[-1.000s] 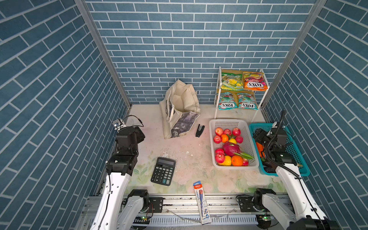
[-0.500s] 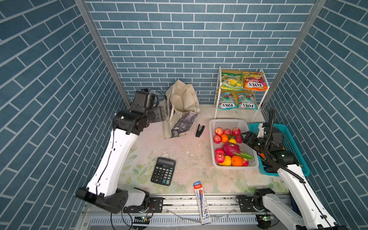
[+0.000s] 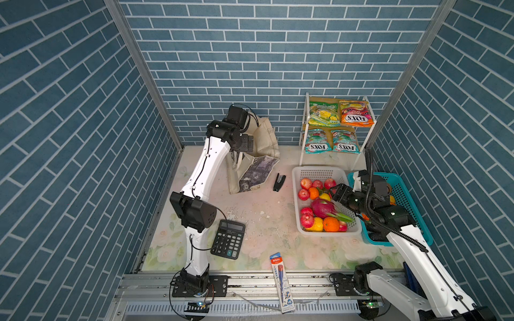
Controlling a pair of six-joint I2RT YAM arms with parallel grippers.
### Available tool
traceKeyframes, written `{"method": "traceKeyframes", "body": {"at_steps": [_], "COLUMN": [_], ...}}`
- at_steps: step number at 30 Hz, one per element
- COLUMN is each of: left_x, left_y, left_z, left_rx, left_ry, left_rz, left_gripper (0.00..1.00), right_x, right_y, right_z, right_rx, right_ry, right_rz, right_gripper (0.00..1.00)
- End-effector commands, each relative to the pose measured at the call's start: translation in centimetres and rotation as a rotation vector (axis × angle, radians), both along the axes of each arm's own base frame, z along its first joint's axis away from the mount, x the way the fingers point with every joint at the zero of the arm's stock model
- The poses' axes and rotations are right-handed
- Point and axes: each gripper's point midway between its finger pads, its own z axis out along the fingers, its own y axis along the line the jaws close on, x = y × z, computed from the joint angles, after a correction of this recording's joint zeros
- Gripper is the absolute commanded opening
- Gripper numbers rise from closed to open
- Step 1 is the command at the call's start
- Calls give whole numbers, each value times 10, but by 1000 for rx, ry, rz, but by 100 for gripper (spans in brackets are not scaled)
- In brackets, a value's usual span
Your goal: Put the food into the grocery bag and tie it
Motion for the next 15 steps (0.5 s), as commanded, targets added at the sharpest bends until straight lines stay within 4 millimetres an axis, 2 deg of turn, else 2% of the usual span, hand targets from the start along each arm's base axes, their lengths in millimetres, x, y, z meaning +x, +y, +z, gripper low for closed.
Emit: {"method": "traceKeyframes", "body": {"at_steps": [1, 6, 11, 12, 15], "left_x": [7, 32, 51, 53, 59], "left_y": [-4, 9, 12, 14, 14], "left_z": [-7, -23, -37, -39, -41], "left_rx": [25, 66, -6, -21, -102], "left_ry": [22, 7, 1, 2, 8], "left_rz": [-20, 55, 84, 90, 79], "left_gripper": [100, 99, 87, 83, 52], "right_x": [1, 7, 14, 16, 22], "right_y": [-2, 0, 5, 7, 13], "right_z": [1, 1, 7, 8, 12], "right_rx": [-16, -35, -32, -31, -25], "right_ry": [24, 29, 26, 25, 21], "right_rz": [-19, -7, 9, 16, 28], "right_gripper": [72, 72, 72, 72, 72]}}
